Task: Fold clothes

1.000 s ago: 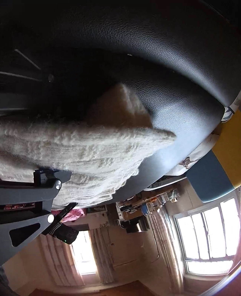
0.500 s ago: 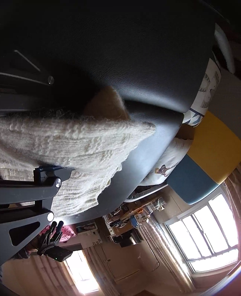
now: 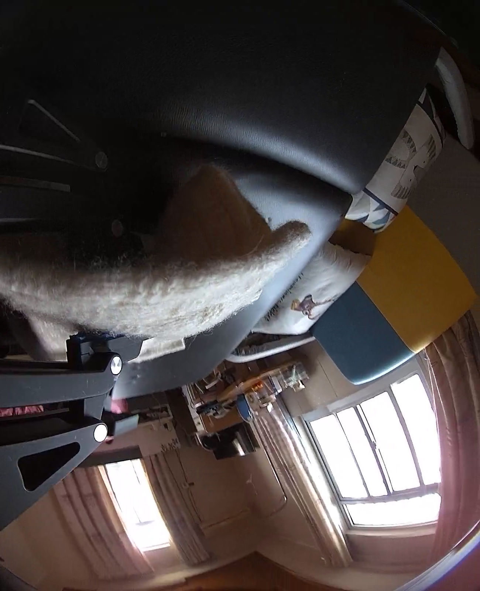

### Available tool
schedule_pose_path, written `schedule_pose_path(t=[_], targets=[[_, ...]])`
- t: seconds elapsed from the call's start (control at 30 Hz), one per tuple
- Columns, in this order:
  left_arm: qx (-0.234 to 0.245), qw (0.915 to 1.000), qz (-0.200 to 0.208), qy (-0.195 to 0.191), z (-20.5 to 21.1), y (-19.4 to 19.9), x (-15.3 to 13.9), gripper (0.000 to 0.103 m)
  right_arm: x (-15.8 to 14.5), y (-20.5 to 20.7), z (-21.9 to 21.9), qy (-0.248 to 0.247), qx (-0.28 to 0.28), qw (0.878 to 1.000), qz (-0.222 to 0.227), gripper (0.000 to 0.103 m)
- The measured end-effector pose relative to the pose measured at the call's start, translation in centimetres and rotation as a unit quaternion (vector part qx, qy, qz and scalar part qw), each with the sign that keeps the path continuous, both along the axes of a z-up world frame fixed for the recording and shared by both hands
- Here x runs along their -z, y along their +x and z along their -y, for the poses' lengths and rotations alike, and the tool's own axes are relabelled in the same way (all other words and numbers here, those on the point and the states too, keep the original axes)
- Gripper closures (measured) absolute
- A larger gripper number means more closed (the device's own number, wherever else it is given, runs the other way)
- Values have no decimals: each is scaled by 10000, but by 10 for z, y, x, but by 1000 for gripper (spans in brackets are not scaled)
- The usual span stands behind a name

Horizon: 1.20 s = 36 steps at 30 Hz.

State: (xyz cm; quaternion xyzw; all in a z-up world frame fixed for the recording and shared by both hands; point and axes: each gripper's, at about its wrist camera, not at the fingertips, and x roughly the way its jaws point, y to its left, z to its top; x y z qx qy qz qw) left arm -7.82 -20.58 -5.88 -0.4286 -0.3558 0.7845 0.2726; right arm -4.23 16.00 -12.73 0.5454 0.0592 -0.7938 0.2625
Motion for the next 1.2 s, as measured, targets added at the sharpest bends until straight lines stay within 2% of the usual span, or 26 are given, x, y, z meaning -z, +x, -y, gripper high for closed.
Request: schedule_pose_path(t=[0.13, 0.23, 0.33, 0.47, 0.67, 0.8, 1.0, 1.07, 1.13, 1.2], targets=[[6, 9986, -120, 521, -21, -1, -17, 76, 2, 6, 6, -362, 314, 9988, -99, 59], [119, 9981, -143, 595, -56, -11, -31, 76, 5, 10, 6, -640, 502, 9965, -179, 59], [139, 9991, -97, 398, -92, -22, -38, 76, 7, 15, 4, -927, 653, 9932, -255, 59], [329, 9991, 51, -267, -143, -29, -30, 76, 11, 20, -11, -1338, 783, 9875, -276, 59], [763, 9943, 330, -670, -203, -26, -7, 76, 15, 27, -20, -1596, 776, 9835, -352, 59], [831, 9896, 427, -1096, -229, -21, 4, 76, 18, 32, -28, -1796, 822, 9795, -394, 59], [866, 9901, 577, -944, -243, -17, 9, 75, 19, 43, -35, -1890, 826, 9770, -545, 59], [880, 9903, 624, -872, -247, -15, 10, 68, 19, 48, -39, -1945, 797, 9757, -610, 59], [893, 9905, 672, -800, -250, -13, 11, 56, 18, 54, -44, -2041, 792, 9737, -631, 59], [891, 9916, 657, -663, -248, -11, 7, 52, 16, 62, -53, -2126, 823, 9717, -615, 59]])
